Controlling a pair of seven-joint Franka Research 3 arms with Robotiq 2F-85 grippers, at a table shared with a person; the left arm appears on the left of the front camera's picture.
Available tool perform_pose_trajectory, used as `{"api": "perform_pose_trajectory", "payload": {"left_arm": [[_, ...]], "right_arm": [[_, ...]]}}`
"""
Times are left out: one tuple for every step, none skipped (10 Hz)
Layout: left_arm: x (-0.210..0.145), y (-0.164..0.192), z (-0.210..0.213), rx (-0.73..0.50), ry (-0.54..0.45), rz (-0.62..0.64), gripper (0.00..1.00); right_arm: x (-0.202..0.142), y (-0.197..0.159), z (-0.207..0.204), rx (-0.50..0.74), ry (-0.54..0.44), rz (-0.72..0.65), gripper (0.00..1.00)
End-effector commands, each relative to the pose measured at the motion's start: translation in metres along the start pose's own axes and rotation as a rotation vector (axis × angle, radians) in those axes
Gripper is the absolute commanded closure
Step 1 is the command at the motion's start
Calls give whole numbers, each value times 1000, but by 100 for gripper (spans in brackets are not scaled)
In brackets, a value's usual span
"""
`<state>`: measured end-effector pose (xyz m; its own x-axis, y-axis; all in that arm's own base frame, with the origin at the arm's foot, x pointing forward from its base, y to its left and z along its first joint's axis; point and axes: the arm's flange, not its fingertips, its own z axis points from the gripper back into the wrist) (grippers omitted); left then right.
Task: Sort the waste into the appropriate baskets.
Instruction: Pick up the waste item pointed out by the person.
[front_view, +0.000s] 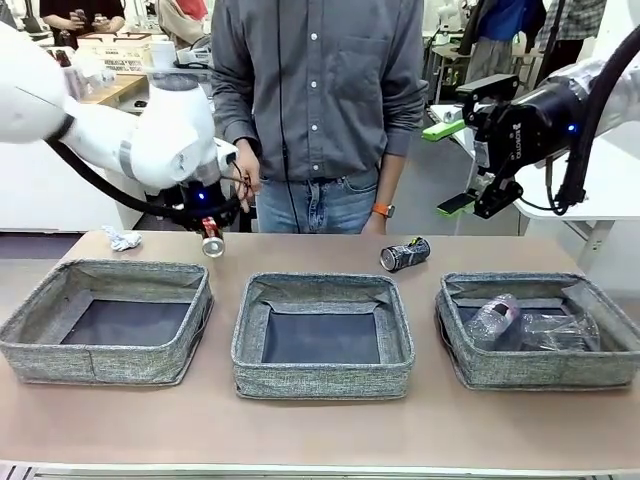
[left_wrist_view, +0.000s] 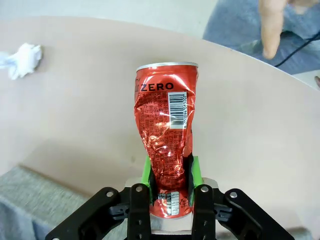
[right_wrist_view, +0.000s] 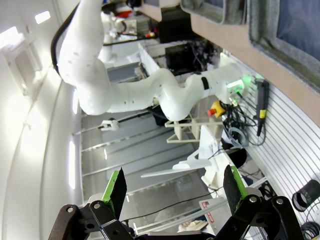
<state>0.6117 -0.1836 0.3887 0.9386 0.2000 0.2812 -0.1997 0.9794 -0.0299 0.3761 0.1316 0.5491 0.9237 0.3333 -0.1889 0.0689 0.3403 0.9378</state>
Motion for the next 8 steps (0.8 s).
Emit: {"api": "perform_pose_trajectory", "payload": {"left_arm": [[-28,25,76,-64,-9,49,100],[-51,36,120,-79,136,74,100],[-89,48,168,-133,150,25,100],[-138,62,222,-254,131,-131,100],[-186,70,260,-344,98,-287,100],[-230,76,284,-376,-7,-355,100],[-254,82,294,-398,-72,-365,100],[-261,81,296,-440,-56,-324,100]], "right_arm": [[0,3,-1,3,-16,-13,0],[0,3,-1,3,-16,-13,0],[0,3,-1,3,-16,-13,0],[0,3,-1,3,-16,-13,0],[0,3,-1,3,-16,-13,0],[0,3,-1,3,-16,-13,0],[0,3,-1,3,-16,-13,0],[0,3,-1,3,-16,-13,0]]}}
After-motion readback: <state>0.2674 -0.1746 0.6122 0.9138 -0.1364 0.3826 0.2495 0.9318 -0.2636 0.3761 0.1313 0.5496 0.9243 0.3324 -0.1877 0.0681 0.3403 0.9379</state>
